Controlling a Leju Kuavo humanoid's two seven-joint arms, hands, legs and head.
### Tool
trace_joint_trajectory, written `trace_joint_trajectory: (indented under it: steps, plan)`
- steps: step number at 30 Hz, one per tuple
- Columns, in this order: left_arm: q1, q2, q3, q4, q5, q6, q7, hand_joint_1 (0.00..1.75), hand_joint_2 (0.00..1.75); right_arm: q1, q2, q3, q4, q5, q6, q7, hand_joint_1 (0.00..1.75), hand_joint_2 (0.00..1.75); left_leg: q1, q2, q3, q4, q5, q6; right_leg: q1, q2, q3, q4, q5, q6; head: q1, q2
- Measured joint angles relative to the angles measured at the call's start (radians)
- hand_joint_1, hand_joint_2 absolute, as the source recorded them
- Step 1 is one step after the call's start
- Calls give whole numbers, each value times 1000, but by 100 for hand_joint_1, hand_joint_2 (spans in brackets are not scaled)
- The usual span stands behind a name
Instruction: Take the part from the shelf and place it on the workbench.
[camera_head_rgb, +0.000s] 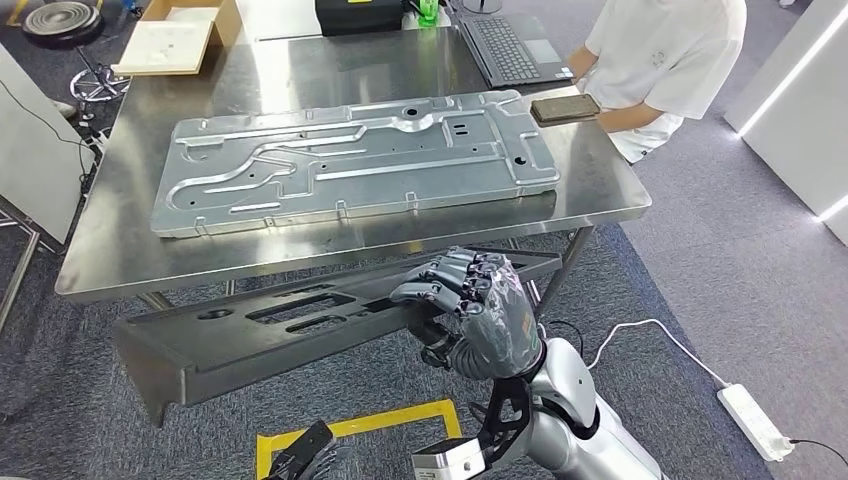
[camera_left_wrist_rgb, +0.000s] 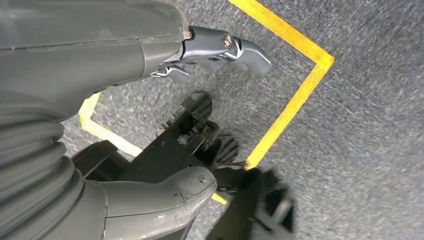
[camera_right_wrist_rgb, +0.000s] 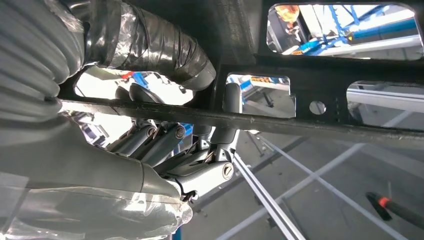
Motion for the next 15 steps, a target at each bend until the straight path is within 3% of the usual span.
trace_joint_trajectory:
  steps: [1, 2, 4, 6, 8, 11, 13, 15]
  plan:
    - [2, 0, 0, 0, 0, 0, 0, 0, 175, 1, 0, 0, 0, 0, 0, 0, 175, 175, -2, -1, 8, 1, -8, 1, 1, 0, -25, 14, 0, -1, 0, 0]
    - [3, 0, 0, 0, 0, 0, 0, 0, 175, 1, 0, 0, 0, 0, 0, 0, 175, 175, -4, -2, 17, 2, -16, 1, 3, 0, -34, -2, 19, -3, 0, 0]
    - [4, 0, 0, 0, 0, 0, 0, 0, 175, 1, 0, 1, 0, 0, 0, 0, 175, 175, -5, -3, 42, 2, -37, -1, 9, 0, -13, -116, 118, -14, 0, 0]
    - [4, -1, 0, 1, 0, 0, -1, 0, 175, 0, 0, 2, 1, 0, 0, 0, 175, 175, -7, -5, 59, 3, -55, -10, 18, -1, 13, -218, 185, -27, 0, 0]
    - [4, -1, -1, 1, 0, 0, -1, 0, 175, 0, 0, 3, 0, 0, 0, 0, 175, 175, -8, -6, 67, 6, -63, -22, 23, 0, 21, -241, 185, -37, 0, 0]
    - [2, 0, -1, 1, 1, 0, -2, 0, 175, 0, 0, 3, 0, 0, 0, 0, 175, 175, -7, -4, 67, 36, -80, -38, 17, 1, 49, -254, 180, -52, 0, 0]
    - [0, 0, -1, 1, 2, 0, -3, 0, 175, -1, 1, 4, 0, 0, 1, 1, 175, 175, -2, -1, 18, 125, -106, -48, 14, -1, 69, -260, 170, -58, 0, 0]
    - [0, 0, -1, 1, 2, 1, -3, 0, 175, -1, 1, 4, 0, 0, 1, 1, 175, 175, 6, 0, -57, 224, -137, -58, 15, -1, 82, -260, 157, -60, -1, 0]
